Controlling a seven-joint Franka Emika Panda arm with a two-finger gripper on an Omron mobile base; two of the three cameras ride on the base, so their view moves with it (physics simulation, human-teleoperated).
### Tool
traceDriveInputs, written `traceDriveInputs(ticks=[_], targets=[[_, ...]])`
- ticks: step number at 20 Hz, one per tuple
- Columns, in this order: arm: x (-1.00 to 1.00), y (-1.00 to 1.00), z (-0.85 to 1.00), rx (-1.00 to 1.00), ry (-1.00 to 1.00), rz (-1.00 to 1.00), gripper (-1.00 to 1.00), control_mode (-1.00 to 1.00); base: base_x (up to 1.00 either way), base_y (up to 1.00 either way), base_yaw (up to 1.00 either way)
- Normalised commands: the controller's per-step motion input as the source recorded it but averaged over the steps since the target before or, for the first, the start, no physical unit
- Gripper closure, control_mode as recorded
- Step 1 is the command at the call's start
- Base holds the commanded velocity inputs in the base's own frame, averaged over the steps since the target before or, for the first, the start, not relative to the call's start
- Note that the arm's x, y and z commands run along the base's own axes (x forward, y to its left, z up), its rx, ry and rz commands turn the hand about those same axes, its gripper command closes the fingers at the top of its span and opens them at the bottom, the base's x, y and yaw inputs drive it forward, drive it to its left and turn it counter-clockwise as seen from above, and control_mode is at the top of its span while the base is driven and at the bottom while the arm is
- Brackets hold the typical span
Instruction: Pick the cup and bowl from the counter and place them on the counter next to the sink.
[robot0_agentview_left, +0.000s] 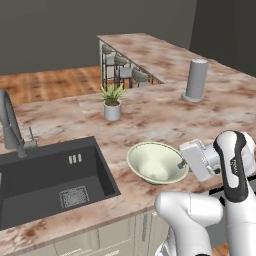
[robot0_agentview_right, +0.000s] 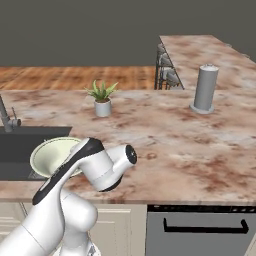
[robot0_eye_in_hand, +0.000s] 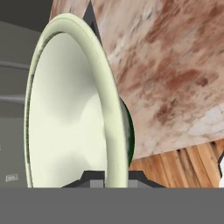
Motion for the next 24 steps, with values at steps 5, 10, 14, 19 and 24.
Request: traceDriveInputs(ticks=[5,10,14,19,24], targets=[[0.0,0.0,0.0,0.0,0.0,0.0,1.0,1.0,0.0,0.0,0.0],[0.05,0.01,0.0,0.0,0.0,0.0,1.0,-1.0,0.0,0.0,0.0],[0.64,0.23,0.0,0.0,0.16,0.0,1.0,-1.0,0.0,0.0,0.0],[0.69,0.32,0.0,0.0,0.18,0.0,1.0,-1.0,0.0,0.0,0.0],[0.38,0.14,0.01,-0.01,0.2,0.0,1.0,-1.0,0.0,0.0,0.0]])
